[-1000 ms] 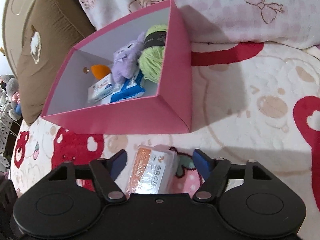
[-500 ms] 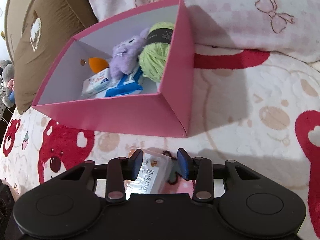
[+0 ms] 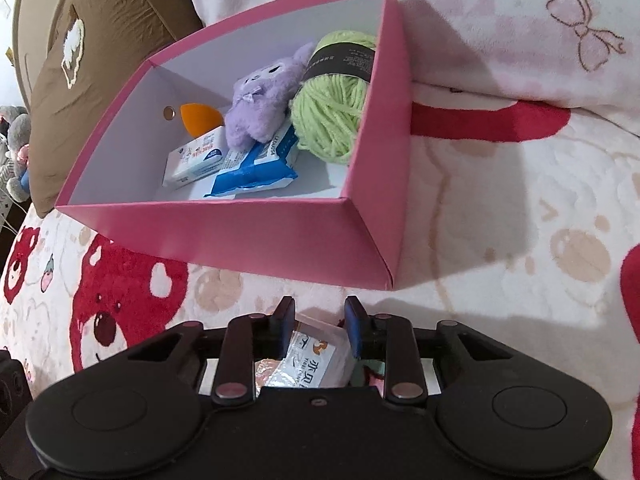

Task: Organize objects
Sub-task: 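Position the right tool fingers around the clear plastic case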

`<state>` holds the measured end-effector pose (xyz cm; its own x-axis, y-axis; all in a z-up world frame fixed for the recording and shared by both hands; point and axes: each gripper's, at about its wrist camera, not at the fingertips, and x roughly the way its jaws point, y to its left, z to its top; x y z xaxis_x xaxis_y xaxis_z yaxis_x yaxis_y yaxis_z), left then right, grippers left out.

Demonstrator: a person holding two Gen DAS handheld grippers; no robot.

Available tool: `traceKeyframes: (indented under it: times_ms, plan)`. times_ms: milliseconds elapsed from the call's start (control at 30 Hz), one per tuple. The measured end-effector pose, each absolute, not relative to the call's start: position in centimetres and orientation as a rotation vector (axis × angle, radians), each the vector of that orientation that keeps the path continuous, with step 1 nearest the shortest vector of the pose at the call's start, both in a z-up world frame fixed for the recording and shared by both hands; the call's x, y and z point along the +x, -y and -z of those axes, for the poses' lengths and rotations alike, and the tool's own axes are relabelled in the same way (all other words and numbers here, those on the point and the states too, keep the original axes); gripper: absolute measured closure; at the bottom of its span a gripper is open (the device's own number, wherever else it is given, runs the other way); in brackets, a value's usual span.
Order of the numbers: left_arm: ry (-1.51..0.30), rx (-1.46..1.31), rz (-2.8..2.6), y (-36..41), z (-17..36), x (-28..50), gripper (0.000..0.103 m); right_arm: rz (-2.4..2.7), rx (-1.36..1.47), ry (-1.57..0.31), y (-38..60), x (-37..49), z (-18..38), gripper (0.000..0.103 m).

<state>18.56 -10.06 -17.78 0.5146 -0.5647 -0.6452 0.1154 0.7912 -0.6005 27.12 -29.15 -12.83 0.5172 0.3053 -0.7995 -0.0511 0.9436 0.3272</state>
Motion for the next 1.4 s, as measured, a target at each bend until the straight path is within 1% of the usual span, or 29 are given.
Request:
traceKeyframes:
  times_ms: [33, 100, 133, 300, 400, 567, 600, 767, 900, 1000, 1133, 1233, 1367, 1400]
  plan:
    - [-0.945, -0.530, 0.442, 10.1, 17.8, 18.5, 0.085, -0.209, 0.289, -1.008, 29.3, 27.1, 12.8, 0.070]
    - [-0.940, -0.532, 0.460, 10.3, 17.8, 18.5, 0.086, -0.199, 0.314, -1.011, 29.5, 27.1, 13.1, 0.057]
    - [-0.941, -0.533, 0.464, 10.4, 17.9, 18.6, 0.086, -0.185, 0.320, -1.007, 29.7, 27.1, 13.3, 0.056]
    - [-0.938, -0.517, 0.468, 10.5, 17.8, 18.4, 0.085, -0.214, 0.379, -1.020, 29.8, 27.3, 13.7, 0.055]
    - [-0.950, -0.526, 0.464, 10.2, 17.8, 18.4, 0.086, -0.240, 0.311, -1.009, 28.9, 26.6, 13.3, 0.055]
    - [-0.949, -0.495, 0.437, 9.5, 17.3, 18.1, 0.086, -0.247, 0.327, -1.024, 29.5, 25.8, 13.0, 0.055]
    - [-0.954, -0.503, 0.431, 9.2, 17.3, 18.1, 0.088, -0.252, 0.328, -1.029, 29.5, 25.7, 13.0, 0.055]
    - [-1.001, -0.586, 0.395, 7.3, 17.6, 18.4, 0.088, -0.261, 0.310, -1.068, 28.9, 24.8, 12.7, 0.055]
    - [-1.013, -0.568, 0.339, 5.8, 17.2, 18.2, 0.089, -0.241, 0.333, -1.102, 28.2, 24.0, 12.6, 0.055]
    - [-1.012, -0.580, 0.307, 4.8, 17.1, 18.2, 0.093, -0.242, 0.347, -1.119, 27.5, 23.5, 12.7, 0.055]
    - [-1.024, -0.608, 0.277, 3.6, 16.9, 18.7, 0.094, -0.248, 0.400, -1.151, 27.0, 23.4, 13.4, 0.055]
    - [-1.084, -0.538, 0.286, 3.1, 16.7, 19.6, 0.090, -0.252, 0.420, -1.161, 26.5, 23.0, 13.6, 0.055]
    - [-1.082, -0.495, 0.287, 2.2, 15.9, 20.1, 0.088, -0.270, 0.401, -1.167, 25.0, 22.1, 13.6, 0.055]
    - [-1.087, -0.511, 0.288, 1.9, 15.8, 20.3, 0.085, -0.272, 0.378, -1.161, 24.6, 22.0, 13.4, 0.055]
